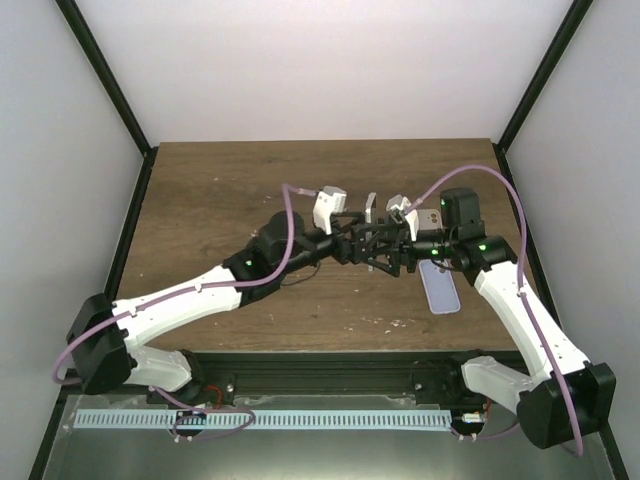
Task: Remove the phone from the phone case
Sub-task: Pick up the phone at the center of the board.
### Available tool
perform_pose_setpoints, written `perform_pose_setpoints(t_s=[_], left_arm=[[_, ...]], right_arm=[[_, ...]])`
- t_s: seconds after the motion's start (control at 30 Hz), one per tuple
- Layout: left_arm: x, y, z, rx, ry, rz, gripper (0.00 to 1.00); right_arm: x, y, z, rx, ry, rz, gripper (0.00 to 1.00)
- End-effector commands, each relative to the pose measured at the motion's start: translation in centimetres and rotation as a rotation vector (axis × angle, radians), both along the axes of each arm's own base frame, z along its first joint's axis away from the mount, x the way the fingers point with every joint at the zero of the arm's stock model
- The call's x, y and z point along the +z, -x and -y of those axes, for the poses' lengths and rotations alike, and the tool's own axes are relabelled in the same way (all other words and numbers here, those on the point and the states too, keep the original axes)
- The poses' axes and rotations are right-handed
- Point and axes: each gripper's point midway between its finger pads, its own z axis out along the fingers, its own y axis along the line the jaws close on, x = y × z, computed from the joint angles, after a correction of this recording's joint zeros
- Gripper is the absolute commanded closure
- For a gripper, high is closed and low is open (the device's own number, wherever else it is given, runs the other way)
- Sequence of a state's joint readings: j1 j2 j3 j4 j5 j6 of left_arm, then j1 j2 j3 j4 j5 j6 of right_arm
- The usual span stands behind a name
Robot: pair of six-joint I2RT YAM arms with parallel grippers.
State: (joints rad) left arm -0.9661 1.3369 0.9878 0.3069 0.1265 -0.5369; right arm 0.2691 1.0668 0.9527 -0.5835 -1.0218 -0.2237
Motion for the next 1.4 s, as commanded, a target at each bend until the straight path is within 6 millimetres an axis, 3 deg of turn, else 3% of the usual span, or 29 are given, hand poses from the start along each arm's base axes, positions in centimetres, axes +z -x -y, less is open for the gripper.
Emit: perform_pose_setpoints(t_s=[0.0,0.13,0.47,0.93,1.0,1.13,1.23,1.37], left_arm=[[-2.6,-2.1,0.7,0.171,-0.197,-0.050,0.24],[-3.1,-3.2,1.5,0.239,-0.215,-0.119,0.39],[-2.6,-4.2,3.7,0.244,-0.174,-0.143,0.67],[-1.1,-3.2,4.9,0.151,-0.136,-0.076,0.98],[-0.7,-2.8,4.7,0.132,-0.141,-0.042,1.00],[-0.4,-2.1,3.4,0.093,-0.153,0.001,1.00],[-0.5,-2.2,1.2,0.063,-0.145,0.000,1.00],[-1.3,-2.1,-2.2,0.034,-0.144,-0.003,1.00]], right_arm=[[1.2,-2.8,1.2,-0.171,0.081,0.107,0.48],[1.6,-4.0,2.2,-0.258,0.132,0.127,0.50],[1.7,-4.1,3.2,-0.318,0.167,0.172,0.51],[1.3,-3.9,3.3,-0.320,0.175,0.173,0.49],[1.2,-3.8,3.3,-0.311,0.174,0.170,0.43],[1.7,-2.8,2.6,-0.241,0.158,0.170,0.18],[2.4,-1.8,2.5,-0.192,0.156,0.206,0.01],[2.6,-1.1,2.7,-0.179,0.171,0.226,0.00]])
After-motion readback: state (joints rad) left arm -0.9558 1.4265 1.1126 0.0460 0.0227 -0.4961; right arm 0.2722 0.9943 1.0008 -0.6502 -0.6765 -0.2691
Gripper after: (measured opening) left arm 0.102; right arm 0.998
